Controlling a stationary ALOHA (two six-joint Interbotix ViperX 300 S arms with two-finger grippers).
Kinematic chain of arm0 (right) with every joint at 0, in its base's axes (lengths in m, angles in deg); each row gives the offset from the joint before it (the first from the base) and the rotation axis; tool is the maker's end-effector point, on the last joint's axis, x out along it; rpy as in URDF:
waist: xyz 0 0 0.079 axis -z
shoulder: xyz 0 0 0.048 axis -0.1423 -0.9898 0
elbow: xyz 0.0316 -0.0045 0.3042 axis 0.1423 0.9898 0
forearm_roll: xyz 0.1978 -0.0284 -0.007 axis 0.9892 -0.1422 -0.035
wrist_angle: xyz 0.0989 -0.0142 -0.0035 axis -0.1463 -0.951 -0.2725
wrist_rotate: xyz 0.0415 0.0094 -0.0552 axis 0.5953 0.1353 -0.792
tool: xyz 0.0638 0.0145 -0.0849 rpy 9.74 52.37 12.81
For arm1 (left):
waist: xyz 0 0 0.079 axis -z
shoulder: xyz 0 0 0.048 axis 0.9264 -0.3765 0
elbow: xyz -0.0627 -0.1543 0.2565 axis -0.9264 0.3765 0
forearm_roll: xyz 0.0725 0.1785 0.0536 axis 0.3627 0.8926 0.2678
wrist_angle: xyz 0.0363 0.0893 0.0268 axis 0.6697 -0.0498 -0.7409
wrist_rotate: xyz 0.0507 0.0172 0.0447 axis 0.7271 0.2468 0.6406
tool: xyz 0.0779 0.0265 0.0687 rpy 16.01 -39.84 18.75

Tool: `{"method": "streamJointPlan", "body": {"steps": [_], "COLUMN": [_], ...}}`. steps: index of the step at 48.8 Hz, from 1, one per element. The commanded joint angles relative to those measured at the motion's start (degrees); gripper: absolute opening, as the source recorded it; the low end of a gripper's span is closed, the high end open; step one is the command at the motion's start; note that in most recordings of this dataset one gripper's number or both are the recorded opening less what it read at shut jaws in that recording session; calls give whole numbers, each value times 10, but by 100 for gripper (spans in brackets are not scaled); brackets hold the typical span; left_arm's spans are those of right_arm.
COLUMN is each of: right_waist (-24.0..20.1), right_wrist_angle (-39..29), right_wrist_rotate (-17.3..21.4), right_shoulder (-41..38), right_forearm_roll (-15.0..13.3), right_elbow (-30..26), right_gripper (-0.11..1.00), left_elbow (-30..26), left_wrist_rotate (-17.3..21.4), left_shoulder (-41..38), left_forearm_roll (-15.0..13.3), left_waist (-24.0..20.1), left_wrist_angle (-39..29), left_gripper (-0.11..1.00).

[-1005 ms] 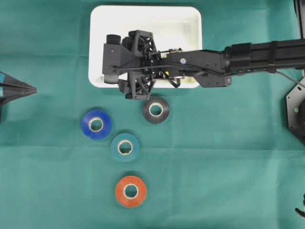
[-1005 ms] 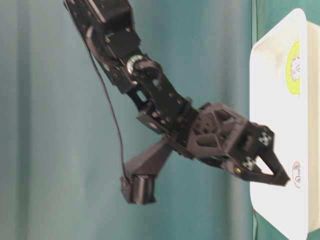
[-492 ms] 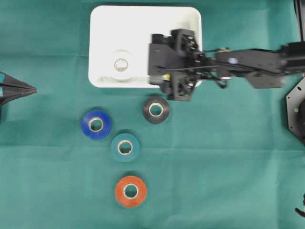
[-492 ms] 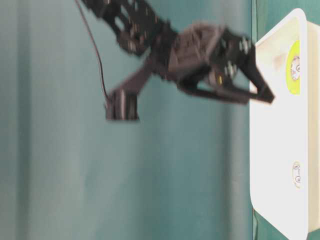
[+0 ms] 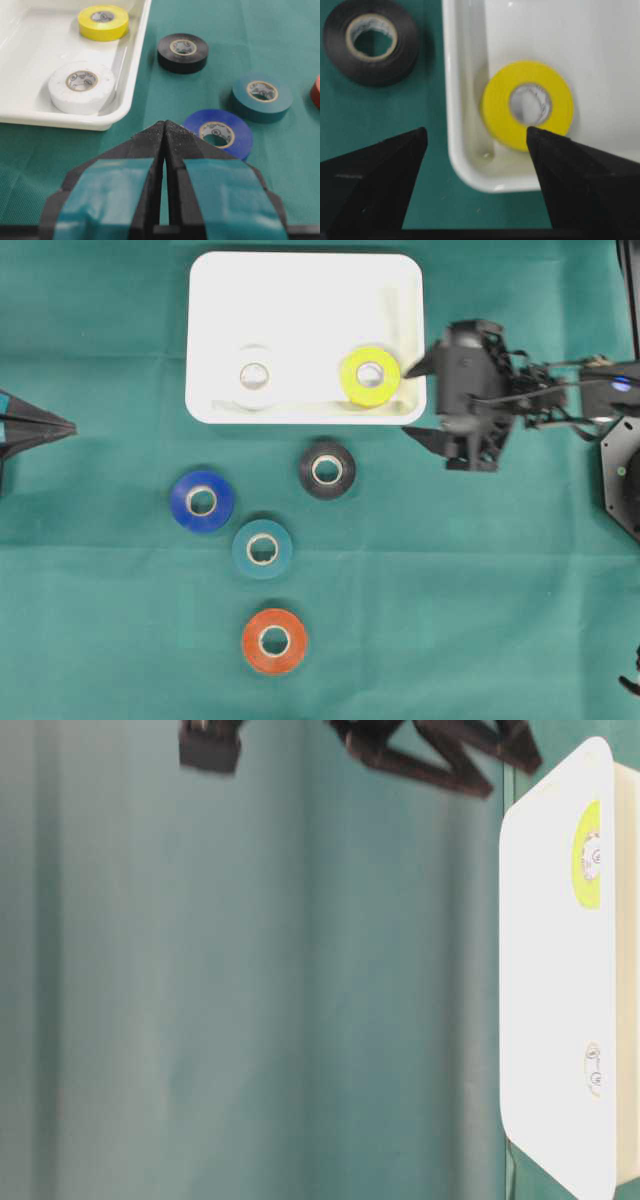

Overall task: Put the tape into the white case with the right arm.
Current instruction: 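Retract the right gripper to the right side of the table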

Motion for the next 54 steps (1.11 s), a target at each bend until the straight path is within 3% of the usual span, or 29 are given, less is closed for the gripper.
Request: {"method": "streamJointPlan", "body": {"steps": [1,12,22,36,54], "right_waist": [3,3,3,1,-47], "right_wrist_angle": [15,29,96,109,108], "right_wrist_rotate": [10,42,50,51,51], "right_shoulder": [38,98,103,104,106], "right_forearm_roll": [1,1,1,1,1], "right_elbow": [20,85,114,117,121], "right_gripper": [46,46,46,46,46], "left_elbow": [-7,-7,-7,-7,-7], "left_wrist_rotate": [0,0,0,-1,-1], "left_shoulder": [-4,-4,-4,-4,-4], "left_forearm_roll": [-1,-1,0,-1,0], "left_waist": [-2,-3,-3,-3,-3], "left_wrist_angle": [4,3,3,1,1], "left_gripper": [0,0,0,0,0]}}
